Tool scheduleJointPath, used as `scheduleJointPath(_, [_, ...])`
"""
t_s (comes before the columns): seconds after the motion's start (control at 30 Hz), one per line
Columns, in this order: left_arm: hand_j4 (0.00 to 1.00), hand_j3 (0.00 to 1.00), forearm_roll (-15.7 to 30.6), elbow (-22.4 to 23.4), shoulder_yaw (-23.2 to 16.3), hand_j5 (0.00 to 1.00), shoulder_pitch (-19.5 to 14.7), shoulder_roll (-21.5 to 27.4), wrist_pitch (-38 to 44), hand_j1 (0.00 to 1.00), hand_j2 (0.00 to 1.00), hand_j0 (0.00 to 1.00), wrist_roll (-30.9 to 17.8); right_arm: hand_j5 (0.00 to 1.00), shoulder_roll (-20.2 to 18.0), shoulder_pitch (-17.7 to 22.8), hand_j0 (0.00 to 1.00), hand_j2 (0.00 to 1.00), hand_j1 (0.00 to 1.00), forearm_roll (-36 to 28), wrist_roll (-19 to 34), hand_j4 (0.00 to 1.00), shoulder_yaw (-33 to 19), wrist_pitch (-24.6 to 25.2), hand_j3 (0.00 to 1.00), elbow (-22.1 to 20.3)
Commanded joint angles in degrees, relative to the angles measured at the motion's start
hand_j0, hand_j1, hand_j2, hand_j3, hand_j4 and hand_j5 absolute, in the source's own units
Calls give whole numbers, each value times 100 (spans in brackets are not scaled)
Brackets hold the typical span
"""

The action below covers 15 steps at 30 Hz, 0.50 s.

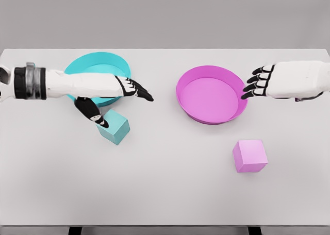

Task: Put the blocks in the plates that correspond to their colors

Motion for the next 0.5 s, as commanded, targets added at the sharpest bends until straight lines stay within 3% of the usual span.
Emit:
scheduleJointPath(0.0, [100,100,-208,-212,-61,100,9,58,548,100,100,100,2,100,53,0,100,100,100,-13,-2,100,194,12,100,-1])
scheduleJointPath(0.2, [100,100,-840,-582,-61,100,62,216,610,100,100,100,2,100,264,-123,100,100,100,-13,-2,100,686,12,100,-1])
scheduleJointPath(0.47, [100,100,-1807,-590,-43,100,316,164,610,100,100,100,2,100,404,-123,100,100,100,-13,-2,100,1055,12,100,-10])
